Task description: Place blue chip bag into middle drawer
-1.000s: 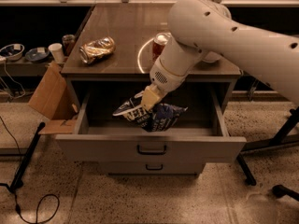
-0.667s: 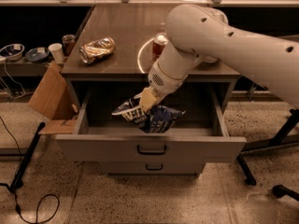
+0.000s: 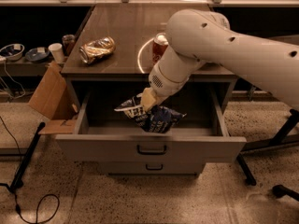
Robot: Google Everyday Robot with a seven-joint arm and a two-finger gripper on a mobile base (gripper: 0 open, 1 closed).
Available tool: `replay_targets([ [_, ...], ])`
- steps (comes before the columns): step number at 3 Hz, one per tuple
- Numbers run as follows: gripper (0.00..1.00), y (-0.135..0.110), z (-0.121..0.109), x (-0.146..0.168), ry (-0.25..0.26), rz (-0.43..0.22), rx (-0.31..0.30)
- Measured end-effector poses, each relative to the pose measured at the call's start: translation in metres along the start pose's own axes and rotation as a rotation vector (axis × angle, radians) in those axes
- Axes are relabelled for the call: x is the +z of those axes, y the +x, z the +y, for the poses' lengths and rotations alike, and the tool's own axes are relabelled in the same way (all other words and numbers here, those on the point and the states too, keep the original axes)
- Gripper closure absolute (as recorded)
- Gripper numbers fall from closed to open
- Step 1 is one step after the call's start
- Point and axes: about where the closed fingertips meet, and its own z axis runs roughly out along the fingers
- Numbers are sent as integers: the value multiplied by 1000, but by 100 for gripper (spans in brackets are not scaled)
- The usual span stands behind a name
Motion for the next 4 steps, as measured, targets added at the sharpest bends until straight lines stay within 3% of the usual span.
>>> replay_targets([
  [2, 6, 3, -5, -7, 54, -32, 67],
  [3, 0, 6, -7, -11, 86, -46, 104],
  [4, 0, 6, -7, -11, 86, -46, 104],
])
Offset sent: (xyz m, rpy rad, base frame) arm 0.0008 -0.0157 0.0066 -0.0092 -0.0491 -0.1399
